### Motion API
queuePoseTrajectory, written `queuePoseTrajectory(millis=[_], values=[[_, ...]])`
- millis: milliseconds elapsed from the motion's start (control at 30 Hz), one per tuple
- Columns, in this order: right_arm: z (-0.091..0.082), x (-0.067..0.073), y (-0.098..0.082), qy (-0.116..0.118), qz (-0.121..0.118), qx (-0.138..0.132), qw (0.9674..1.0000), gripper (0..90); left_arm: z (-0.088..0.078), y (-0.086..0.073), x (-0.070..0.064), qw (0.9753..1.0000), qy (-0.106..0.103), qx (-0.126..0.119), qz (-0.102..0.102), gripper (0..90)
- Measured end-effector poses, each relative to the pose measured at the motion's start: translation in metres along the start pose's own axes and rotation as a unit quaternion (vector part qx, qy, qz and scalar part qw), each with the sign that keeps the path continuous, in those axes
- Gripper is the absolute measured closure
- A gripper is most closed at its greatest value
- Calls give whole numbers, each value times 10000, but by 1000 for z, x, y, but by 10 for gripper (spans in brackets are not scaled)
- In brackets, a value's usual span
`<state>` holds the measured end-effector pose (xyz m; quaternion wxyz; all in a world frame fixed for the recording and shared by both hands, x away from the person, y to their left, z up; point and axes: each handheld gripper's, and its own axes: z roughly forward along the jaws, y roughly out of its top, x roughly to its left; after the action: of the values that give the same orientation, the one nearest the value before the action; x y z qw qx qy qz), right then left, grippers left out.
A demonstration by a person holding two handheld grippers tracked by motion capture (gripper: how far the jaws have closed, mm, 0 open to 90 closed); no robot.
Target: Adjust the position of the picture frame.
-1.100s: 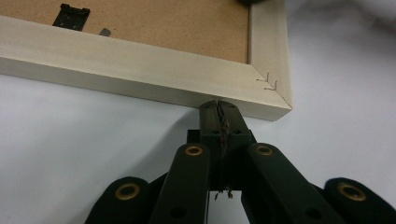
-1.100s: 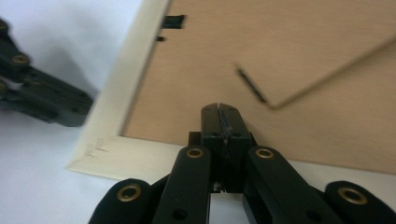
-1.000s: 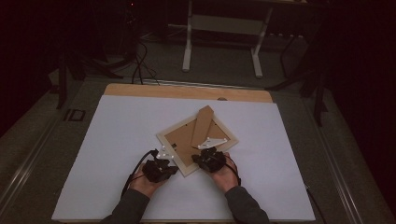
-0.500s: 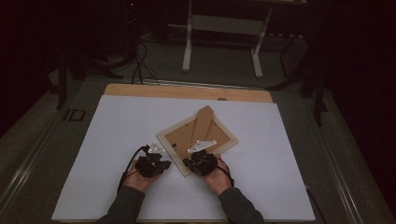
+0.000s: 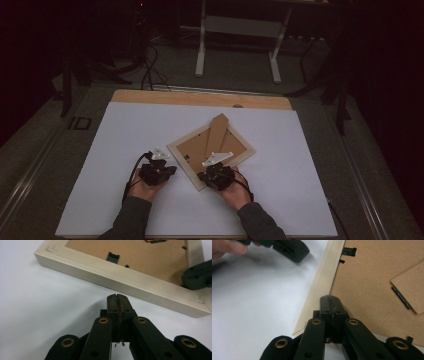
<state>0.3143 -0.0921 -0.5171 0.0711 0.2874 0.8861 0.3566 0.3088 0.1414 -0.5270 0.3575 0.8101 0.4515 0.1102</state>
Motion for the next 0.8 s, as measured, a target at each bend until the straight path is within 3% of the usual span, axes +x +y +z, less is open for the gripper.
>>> queuePoseTrajectory(millis=[200,400,500,800], values=[[-5,0,-6,41,8,-4,10000,900,-1,0,2,9999,117,-38,38,900],[-12,-1,-13,60,-25,29,10000,900,1,0,1,9992,340,77,183,900],[-17,-1,-17,74,-31,43,10000,900,4,0,3,9987,467,112,160,900],[-31,-2,-31,144,-55,138,9998,900,4,0,7,9982,582,19,130,900]])
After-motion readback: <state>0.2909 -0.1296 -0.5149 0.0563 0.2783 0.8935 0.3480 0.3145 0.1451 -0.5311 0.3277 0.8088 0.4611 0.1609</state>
